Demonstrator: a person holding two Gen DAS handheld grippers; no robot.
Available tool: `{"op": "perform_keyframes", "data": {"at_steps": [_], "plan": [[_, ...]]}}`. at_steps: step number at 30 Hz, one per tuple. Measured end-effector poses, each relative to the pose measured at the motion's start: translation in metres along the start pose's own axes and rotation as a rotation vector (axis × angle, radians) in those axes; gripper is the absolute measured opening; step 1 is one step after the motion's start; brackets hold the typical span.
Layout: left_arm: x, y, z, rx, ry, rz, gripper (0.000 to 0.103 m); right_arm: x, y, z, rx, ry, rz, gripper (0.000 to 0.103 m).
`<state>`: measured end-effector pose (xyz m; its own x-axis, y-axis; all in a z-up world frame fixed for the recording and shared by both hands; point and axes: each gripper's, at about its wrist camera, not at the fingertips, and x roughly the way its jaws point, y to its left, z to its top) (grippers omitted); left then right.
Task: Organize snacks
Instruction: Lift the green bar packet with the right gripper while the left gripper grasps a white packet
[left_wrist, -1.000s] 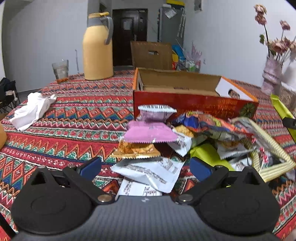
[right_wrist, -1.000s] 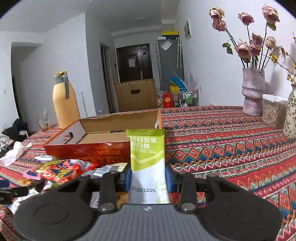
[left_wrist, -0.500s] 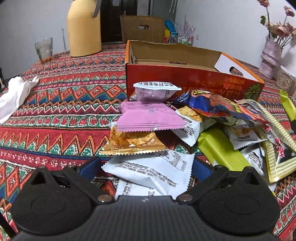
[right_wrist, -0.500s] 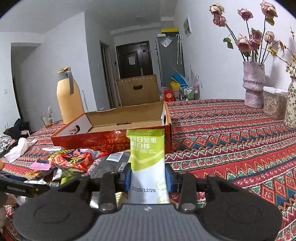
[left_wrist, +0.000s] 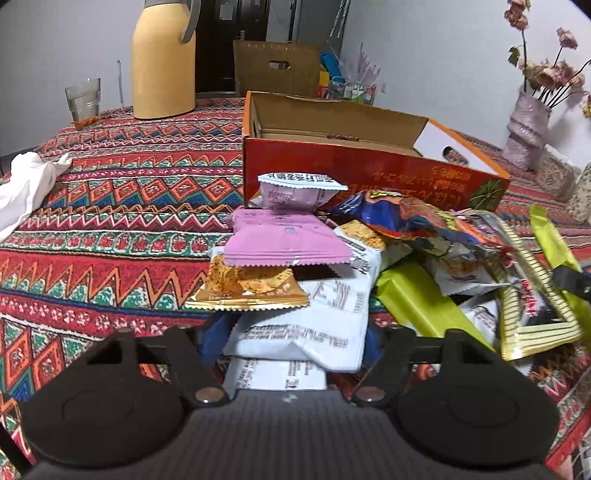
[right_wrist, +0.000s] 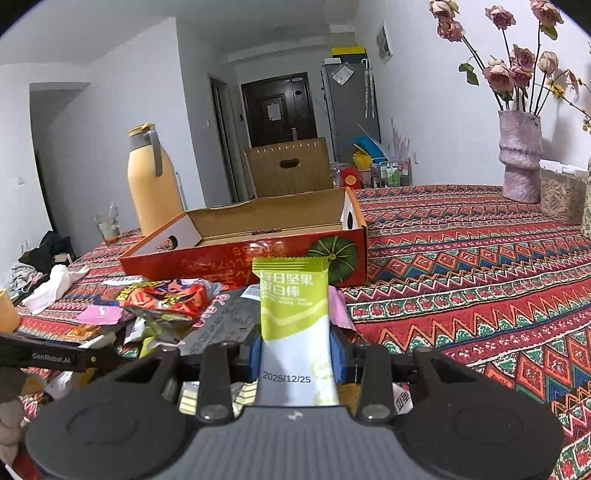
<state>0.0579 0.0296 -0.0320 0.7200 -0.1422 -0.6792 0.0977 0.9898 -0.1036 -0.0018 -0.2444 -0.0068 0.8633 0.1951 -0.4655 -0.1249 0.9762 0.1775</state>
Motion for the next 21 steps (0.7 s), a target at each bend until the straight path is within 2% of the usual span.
{"op": "perform_keyframes", "data": {"at_steps": [3, 5, 6, 10, 12, 16, 21], "plan": [[-0.004, -0.001, -0.003, 0.003, -0.01, -0.005, 0.063, -0.004, 0.001, -0.002, -0.001, -0.002, 0.004, 0.035], [-0.009, -0.002, -0.005, 0.0, -0.017, -0.016, 0.045, -0.007, 0.002, -0.003, -0.003, -0.005, 0.006, 0.035], [-0.01, -0.002, -0.005, -0.003, -0.014, -0.029, 0.033, -0.009, 0.003, -0.003, -0.005, -0.006, 0.007, 0.035], [-0.021, -0.005, -0.01, 0.001, -0.038, -0.037, 0.019, -0.017, 0.005, -0.006, -0.008, -0.016, 0.009, 0.035], [-0.026, -0.006, -0.012, -0.002, -0.049, -0.038, 0.018, -0.021, 0.006, -0.007, -0.01, -0.021, 0.011, 0.035], [-0.037, -0.007, -0.014, -0.005, -0.085, -0.033, 0.011, -0.028, 0.009, -0.008, -0.013, -0.03, 0.012, 0.035], [-0.056, -0.01, -0.015, -0.001, -0.152, -0.034, 0.01, -0.034, 0.011, -0.008, -0.015, -0.042, 0.011, 0.035]]}}
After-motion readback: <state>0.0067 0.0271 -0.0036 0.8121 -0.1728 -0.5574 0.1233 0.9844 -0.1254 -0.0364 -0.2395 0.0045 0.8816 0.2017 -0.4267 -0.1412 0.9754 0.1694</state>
